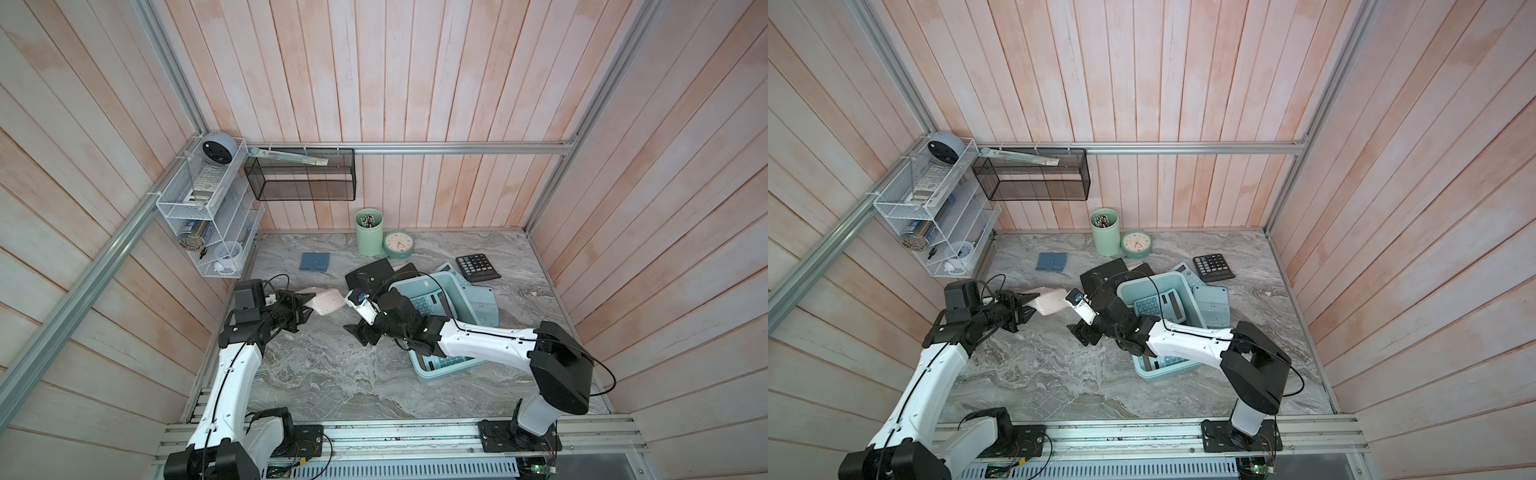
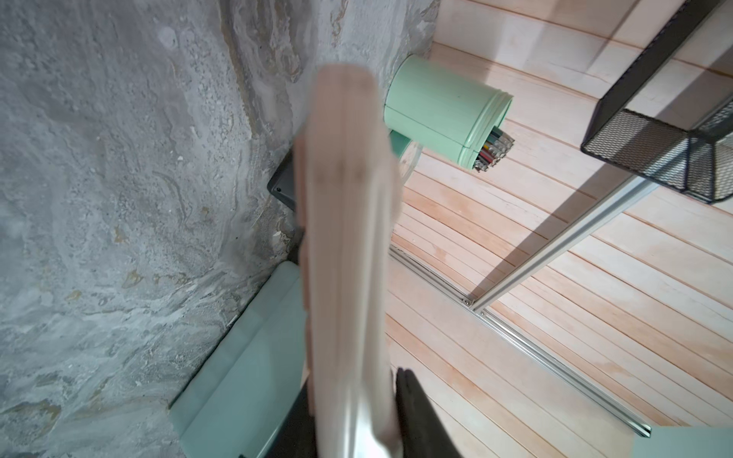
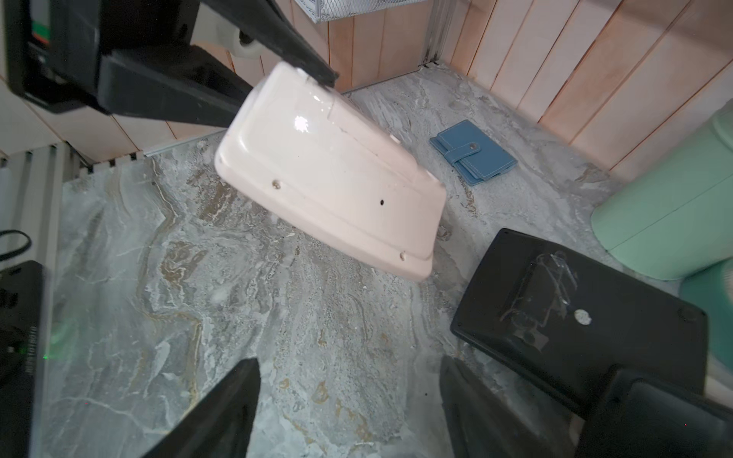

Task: Put the calculator in the storage box
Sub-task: Pick up the calculator from the center of the board.

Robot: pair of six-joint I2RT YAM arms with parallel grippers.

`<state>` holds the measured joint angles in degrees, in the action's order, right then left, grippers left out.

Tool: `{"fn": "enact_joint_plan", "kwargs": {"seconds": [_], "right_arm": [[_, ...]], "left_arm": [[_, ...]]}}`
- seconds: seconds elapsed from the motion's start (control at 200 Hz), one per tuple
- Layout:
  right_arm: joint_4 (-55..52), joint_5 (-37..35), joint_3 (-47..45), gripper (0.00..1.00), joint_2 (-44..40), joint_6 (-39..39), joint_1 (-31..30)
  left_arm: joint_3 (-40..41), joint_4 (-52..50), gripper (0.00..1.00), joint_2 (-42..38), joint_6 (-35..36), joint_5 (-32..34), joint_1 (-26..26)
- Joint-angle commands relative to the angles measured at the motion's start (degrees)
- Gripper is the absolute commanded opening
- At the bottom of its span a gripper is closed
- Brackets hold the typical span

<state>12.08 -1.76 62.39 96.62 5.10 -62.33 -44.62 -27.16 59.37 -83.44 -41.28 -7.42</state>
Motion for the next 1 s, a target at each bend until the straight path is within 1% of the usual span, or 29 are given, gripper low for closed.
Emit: {"fn": "enact_joint_plan", "kwargs": {"seconds": [0.0,0.145,0.3,0.405,0.46,0.535,0.68,0.81,0.995], "right_arm": [[5.0,-10.54,-0.94,0.79,-0.77,8.85,-1.99],[8.39,-17.33,-1.87,0.79,0.17,13.08,-3.68],[11.91,-22.03,-2.91,0.72,1.37,15.5,-4.52],[14.01,-23.56,-3.57,0.67,1.9,17.05,-4.99],[15.19,-24.69,-3.88,0.66,2.25,17.44,-5.47],[16.5,-25.11,-4.55,0.67,2.52,18.65,-6.24],[18.15,-26.49,-6.92,0.76,1.2,18.55,-7.97],[17.98,-24.67,-9.67,0.78,-0.55,16.07,-8.16],[19.81,-23.89,-12.22,0.79,-0.46,15.29,-8.34]], "left_arm": [[-2.1,-4.91,0.0,1.32,-3.51,0.87,2.06],[-1.82,-4.16,0.0,2.71,-8.23,0.5,5.2],[-0.94,-2.46,0.0,3.46,-12.19,0.73,7.95],[-0.63,-1.38,0.0,3.94,-14.21,1.2,9.38],[-0.54,-1.07,0.0,4.36,-14.64,1.59,9.96],[-0.55,-0.93,0.0,5.1,-14.73,1.96,10.28],[-0.46,-0.62,0.0,6.18,-14.73,1.91,10.41],[-0.5,-0.56,0.0,6.19,-14.91,2.08,10.41],[-0.62,-0.9,0.0,6.43,-14.83,2.35,10.41]]}}
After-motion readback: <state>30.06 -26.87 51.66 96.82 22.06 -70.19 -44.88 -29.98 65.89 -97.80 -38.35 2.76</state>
